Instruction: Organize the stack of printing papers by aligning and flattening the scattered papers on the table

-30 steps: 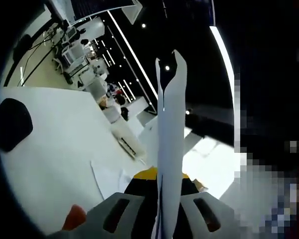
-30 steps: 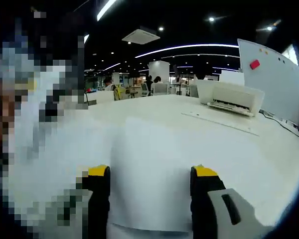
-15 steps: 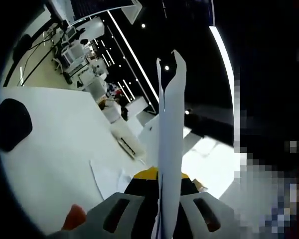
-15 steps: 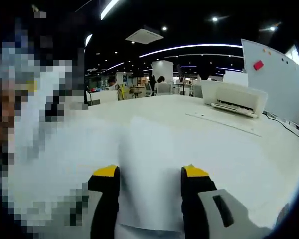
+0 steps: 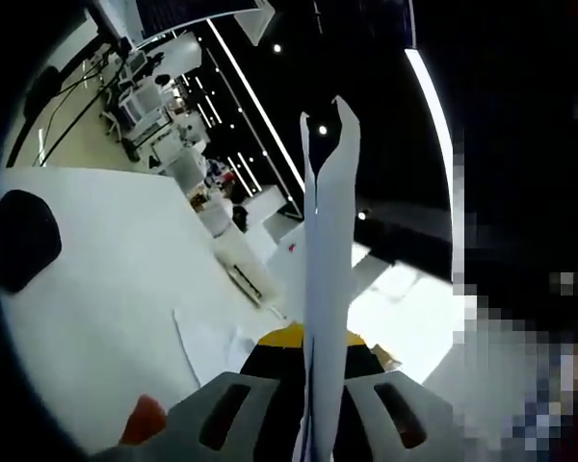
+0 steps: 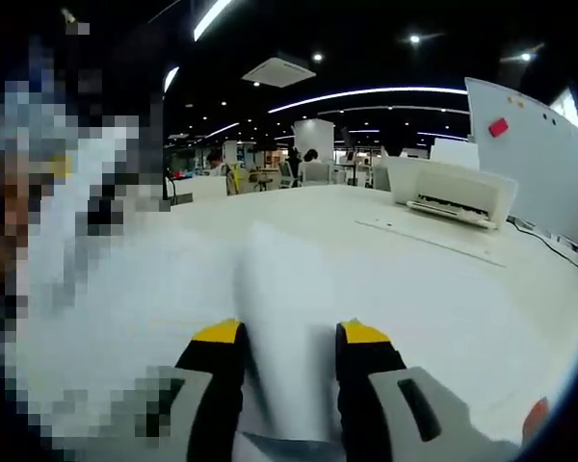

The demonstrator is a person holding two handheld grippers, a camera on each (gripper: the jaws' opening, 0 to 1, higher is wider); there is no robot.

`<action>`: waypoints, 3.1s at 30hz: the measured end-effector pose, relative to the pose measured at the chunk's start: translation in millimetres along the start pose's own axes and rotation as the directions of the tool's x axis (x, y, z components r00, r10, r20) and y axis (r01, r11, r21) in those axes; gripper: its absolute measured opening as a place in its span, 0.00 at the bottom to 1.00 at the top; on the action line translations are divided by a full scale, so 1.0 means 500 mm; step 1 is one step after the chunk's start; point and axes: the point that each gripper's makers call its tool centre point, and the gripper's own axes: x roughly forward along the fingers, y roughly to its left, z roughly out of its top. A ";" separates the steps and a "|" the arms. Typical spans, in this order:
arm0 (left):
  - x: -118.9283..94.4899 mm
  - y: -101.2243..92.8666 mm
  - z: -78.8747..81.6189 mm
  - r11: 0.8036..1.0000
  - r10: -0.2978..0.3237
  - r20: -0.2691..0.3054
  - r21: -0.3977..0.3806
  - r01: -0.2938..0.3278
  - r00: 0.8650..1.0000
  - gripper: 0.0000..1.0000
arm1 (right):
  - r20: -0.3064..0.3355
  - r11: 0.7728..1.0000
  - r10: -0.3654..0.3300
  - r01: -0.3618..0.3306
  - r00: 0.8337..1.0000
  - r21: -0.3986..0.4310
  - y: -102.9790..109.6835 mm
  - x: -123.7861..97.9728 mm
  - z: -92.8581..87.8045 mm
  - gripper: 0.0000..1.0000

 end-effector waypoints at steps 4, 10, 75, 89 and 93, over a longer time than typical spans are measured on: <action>-0.002 -0.003 -0.002 1.000 0.001 -0.001 0.003 -0.001 1.000 0.06 | 0.000 1.000 0.014 -0.014 1.000 -0.004 0.001 0.001 0.000 0.31; 0.001 -0.001 0.001 1.000 0.001 -0.002 0.004 -0.001 1.000 0.06 | -0.021 0.999 0.045 -0.045 0.999 -0.013 0.013 0.004 0.002 0.21; 0.012 -0.003 -0.035 1.000 -0.019 -0.023 -0.020 0.018 1.000 0.06 | 0.403 0.979 0.186 -0.205 0.896 0.005 0.150 -0.189 0.387 0.00; 0.008 0.016 -0.043 0.999 -0.005 -0.017 -0.052 0.004 1.000 0.06 | 0.519 0.941 0.319 -0.330 0.793 -0.074 0.285 -0.254 0.528 0.00; 0.009 0.020 -0.041 0.999 -0.003 -0.018 -0.052 0.002 1.000 0.06 | 0.503 0.916 0.378 -0.392 0.777 -0.082 0.330 -0.291 0.554 0.00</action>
